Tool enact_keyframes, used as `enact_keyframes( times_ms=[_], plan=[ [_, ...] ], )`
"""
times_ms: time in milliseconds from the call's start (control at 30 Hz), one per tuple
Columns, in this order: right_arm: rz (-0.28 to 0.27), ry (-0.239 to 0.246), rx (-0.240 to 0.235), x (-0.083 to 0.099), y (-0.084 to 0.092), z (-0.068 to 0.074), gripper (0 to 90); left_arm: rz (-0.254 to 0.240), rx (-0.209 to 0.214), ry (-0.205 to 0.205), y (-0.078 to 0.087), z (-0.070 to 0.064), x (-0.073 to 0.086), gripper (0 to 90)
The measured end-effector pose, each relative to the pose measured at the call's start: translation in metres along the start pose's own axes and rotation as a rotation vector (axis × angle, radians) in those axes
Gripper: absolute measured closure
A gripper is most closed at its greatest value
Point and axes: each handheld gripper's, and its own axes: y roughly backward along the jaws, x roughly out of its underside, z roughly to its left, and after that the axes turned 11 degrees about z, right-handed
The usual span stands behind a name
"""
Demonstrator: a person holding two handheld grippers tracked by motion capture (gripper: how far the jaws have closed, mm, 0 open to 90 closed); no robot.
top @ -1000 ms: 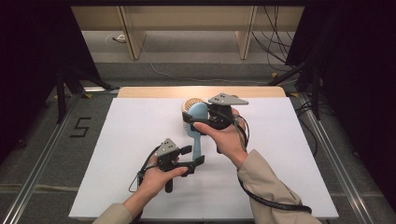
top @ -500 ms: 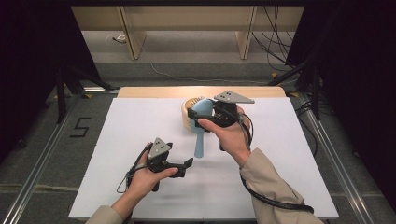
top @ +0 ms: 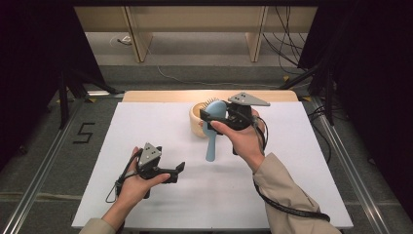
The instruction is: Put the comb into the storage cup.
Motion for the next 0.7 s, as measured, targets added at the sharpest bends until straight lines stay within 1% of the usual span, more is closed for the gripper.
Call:
enact_keyframes(
  times_ms=[233, 467, 700],
  plan=[
    [-0.016, -0.003, 0.011, -0.003, 0.003, -0.003, 21.6, 0.001, -0.003, 0.005, 0.003, 0.005, 0.005, 0.0],
    [-0.007, -0.003, 0.013, -0.005, 0.002, -0.006, 21.6, 0.001, -0.018, 0.010, 0.005, 0.010, 0.006, 0.0],
    [-0.018, -0.005, 0.022, -0.008, 0.003, -0.009, 21.6, -0.002, -0.023, 0.015, 0.006, 0.012, 0.006, 0.0]
  ],
)
